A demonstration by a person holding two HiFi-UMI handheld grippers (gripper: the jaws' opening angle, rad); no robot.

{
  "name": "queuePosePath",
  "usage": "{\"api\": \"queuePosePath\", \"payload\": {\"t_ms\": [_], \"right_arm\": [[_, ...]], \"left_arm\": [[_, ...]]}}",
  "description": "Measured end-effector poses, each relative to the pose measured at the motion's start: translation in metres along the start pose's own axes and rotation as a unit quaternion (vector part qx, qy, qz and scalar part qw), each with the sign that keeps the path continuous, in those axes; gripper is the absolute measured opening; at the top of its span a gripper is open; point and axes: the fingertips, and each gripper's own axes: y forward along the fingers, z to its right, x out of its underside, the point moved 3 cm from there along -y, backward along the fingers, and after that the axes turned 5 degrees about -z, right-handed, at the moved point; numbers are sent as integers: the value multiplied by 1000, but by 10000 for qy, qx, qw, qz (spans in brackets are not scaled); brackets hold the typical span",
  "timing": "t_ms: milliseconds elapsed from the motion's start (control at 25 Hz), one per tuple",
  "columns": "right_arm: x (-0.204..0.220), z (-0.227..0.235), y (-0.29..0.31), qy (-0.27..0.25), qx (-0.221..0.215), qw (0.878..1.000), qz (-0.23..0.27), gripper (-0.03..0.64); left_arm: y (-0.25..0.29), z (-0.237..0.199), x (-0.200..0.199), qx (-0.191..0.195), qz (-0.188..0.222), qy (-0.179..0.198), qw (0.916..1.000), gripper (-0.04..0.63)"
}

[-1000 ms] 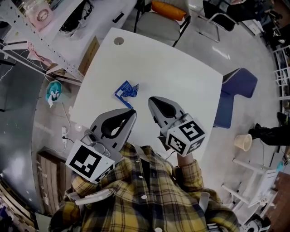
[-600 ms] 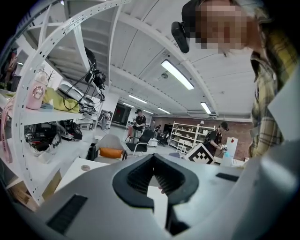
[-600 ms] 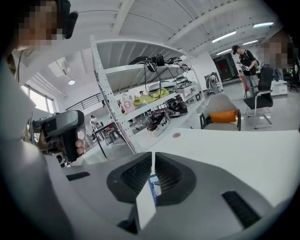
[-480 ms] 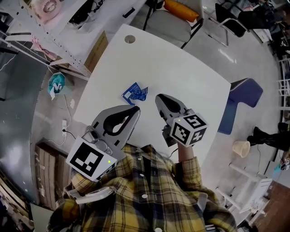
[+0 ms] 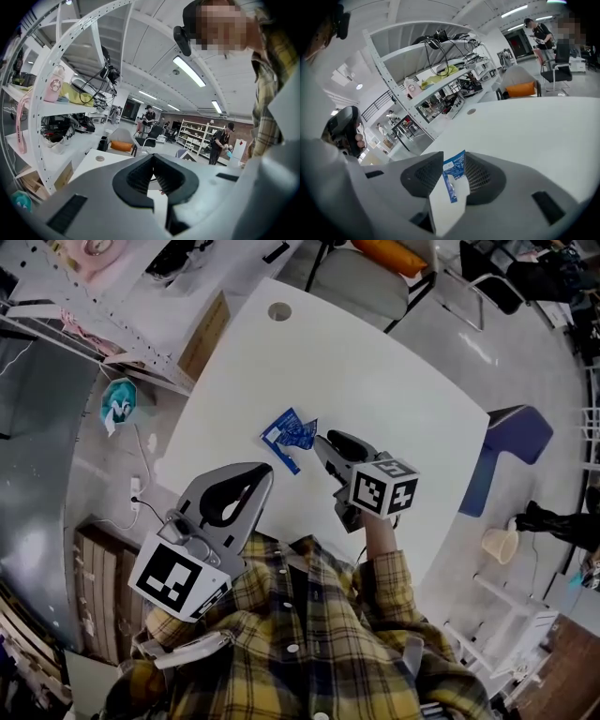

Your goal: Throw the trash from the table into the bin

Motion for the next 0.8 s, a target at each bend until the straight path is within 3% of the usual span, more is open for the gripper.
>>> {"api": "queuePosePath", "payload": {"t_ms": [440,800], "right_arm": [[24,25,42,864,-68,9957,-340,193],[35,33,66,1447,-185,9883,-454,198]], "left_arm": [[-2,-26,9,61,-86,-76,9999,9],[-7,-39,13,65,-68,-59,9999,9]]}}
